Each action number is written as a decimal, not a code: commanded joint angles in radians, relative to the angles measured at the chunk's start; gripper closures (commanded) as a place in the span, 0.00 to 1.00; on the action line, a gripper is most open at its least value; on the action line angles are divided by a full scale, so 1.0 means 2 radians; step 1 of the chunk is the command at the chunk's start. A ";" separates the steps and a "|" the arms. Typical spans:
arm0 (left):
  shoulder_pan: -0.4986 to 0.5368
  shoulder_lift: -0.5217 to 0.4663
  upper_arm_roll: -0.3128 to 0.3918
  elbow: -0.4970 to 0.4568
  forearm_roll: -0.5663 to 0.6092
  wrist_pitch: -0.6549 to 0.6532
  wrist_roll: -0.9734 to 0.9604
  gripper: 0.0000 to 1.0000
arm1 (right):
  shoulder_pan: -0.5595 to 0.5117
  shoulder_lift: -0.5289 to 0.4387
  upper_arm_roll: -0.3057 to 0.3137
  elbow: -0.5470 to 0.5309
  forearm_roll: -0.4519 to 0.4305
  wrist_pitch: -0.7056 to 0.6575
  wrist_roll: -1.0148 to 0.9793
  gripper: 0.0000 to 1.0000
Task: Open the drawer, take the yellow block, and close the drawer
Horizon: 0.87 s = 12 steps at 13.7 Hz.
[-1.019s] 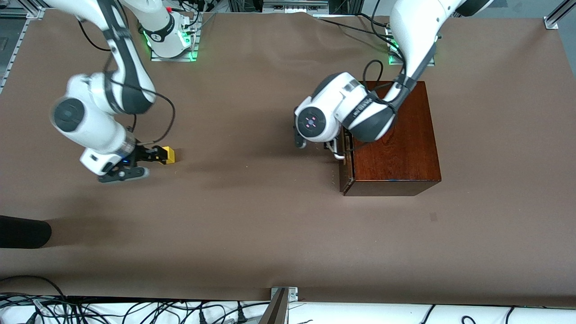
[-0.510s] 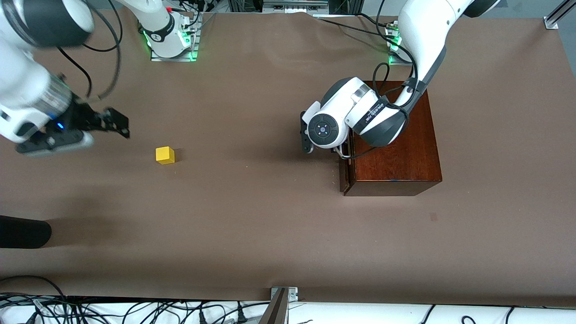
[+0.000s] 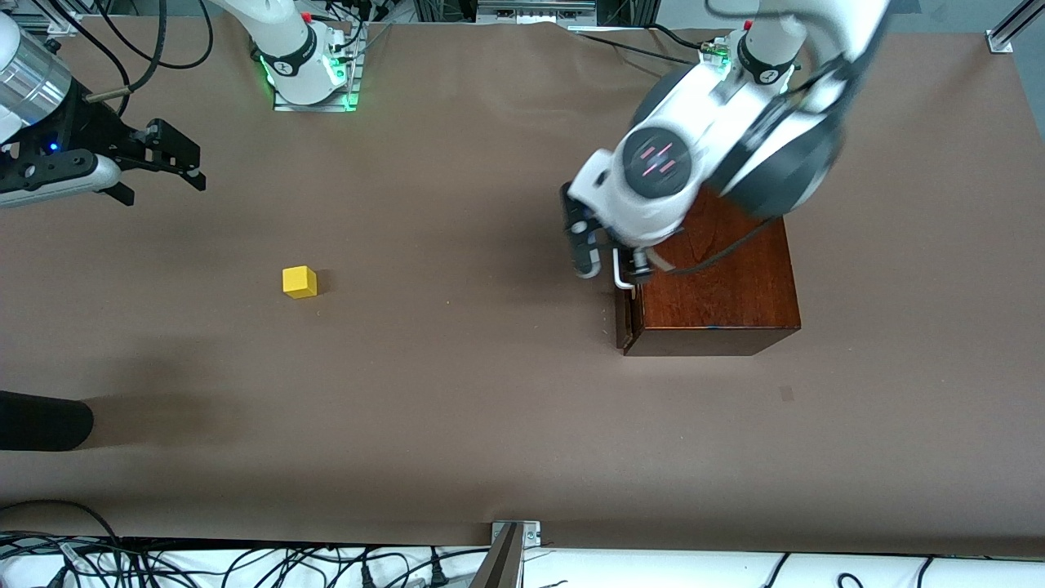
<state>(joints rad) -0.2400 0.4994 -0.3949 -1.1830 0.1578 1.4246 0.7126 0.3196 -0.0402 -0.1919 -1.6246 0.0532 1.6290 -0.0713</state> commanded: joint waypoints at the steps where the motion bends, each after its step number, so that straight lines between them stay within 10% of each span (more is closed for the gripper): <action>1: 0.023 -0.008 0.018 0.046 0.020 -0.049 -0.013 0.00 | -0.006 -0.013 0.007 -0.011 -0.014 -0.001 0.003 0.00; 4: 0.030 -0.040 0.079 0.040 0.019 -0.015 -0.044 0.00 | -0.005 -0.004 0.005 -0.001 -0.014 -0.010 0.001 0.00; 8: 0.081 -0.152 0.094 -0.128 -0.037 0.136 -0.191 0.00 | -0.006 0.001 0.004 0.002 -0.027 -0.023 0.003 0.00; 12: 0.128 -0.239 0.095 -0.223 -0.043 0.136 -0.376 0.00 | -0.008 0.004 0.002 0.003 -0.031 -0.018 0.003 0.00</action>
<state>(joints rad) -0.0316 0.1788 -0.2032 -1.4433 0.0957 1.6695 0.0862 0.3164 -0.0335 -0.1931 -1.6274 0.0053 1.5994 -0.0712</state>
